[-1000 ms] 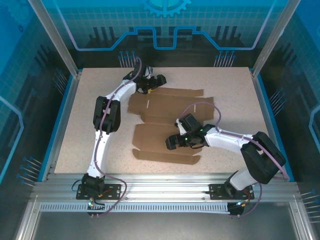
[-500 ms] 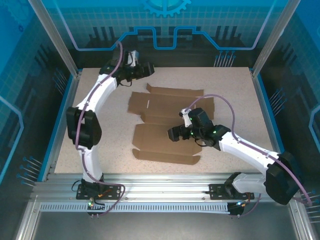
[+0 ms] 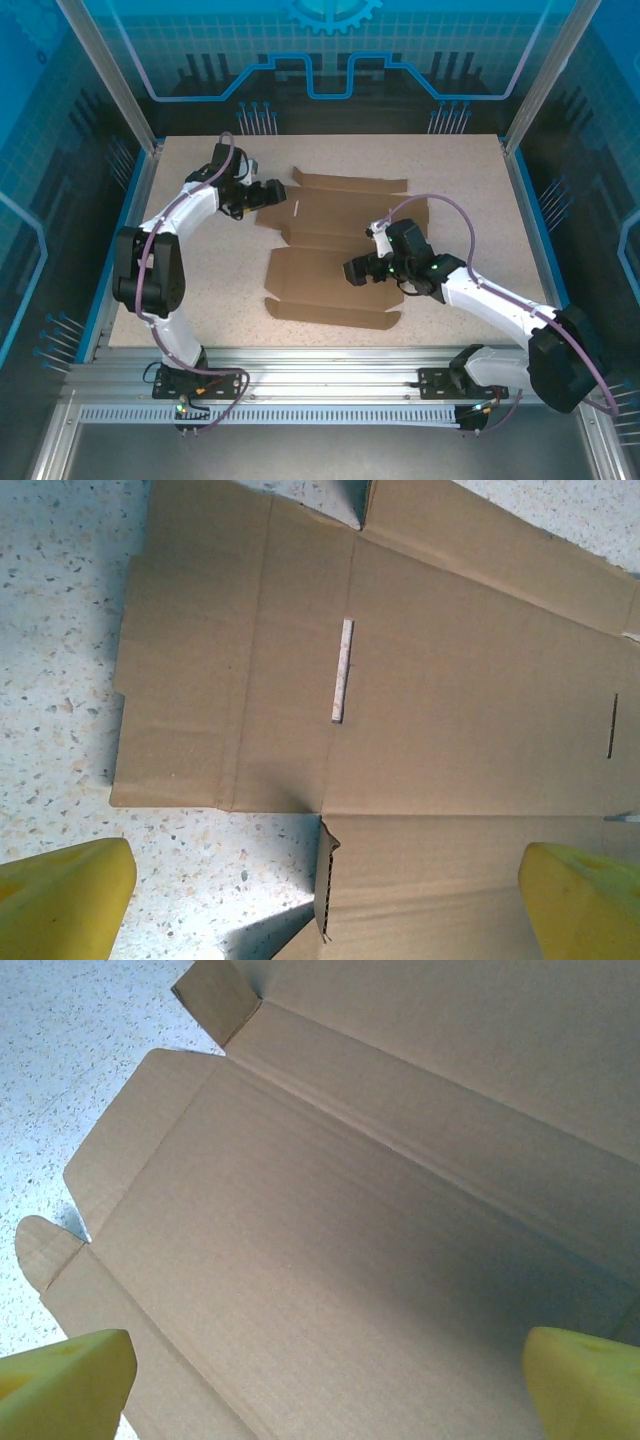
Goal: Fold the paper box
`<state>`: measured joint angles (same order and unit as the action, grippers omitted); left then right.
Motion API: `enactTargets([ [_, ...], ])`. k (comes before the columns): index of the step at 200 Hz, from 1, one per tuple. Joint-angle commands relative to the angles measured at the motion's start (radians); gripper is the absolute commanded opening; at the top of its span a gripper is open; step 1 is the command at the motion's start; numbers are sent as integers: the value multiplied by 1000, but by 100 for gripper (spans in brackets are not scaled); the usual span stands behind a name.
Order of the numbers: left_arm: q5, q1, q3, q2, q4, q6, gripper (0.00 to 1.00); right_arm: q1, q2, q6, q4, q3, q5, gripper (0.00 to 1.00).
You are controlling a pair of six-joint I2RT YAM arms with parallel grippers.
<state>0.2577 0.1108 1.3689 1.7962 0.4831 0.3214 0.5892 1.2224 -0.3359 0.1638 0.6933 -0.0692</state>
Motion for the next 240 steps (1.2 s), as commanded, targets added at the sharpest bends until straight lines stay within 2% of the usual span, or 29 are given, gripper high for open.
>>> enactTargets([
  [1, 23, -14, 2, -18, -29, -10, 99, -21, 11, -9, -43, -16, -50, 100],
  [49, 8, -17, 70, 54, 71, -33, 99, -58, 38, -30, -69, -53, -137, 100],
  [70, 55, -28, 83, 83, 70, -35, 100, -69, 63, -35, -74, -57, -173, 100],
  [89, 51, -32, 94, 113, 73, -33, 99, -72, 82, -46, -106, -74, -180, 100],
  [132, 47, -33, 206, 208, 183, -94, 99, -77, 144, -78, -159, -81, -230, 100],
  [156, 38, -33, 269, 261, 214, -112, 99, -78, 155, -92, -167, -90, -218, 100],
  [179, -36, -34, 316, 299, 227, -130, 99, -83, 162, -95, -161, -92, -212, 100],
  [210, -77, -36, 405, 372, 257, -154, 100, -91, 169, -85, -156, -87, -205, 100],
  [240, -57, -44, 464, 427, 261, -157, 98, -99, 191, -68, -149, -74, -214, 100],
])
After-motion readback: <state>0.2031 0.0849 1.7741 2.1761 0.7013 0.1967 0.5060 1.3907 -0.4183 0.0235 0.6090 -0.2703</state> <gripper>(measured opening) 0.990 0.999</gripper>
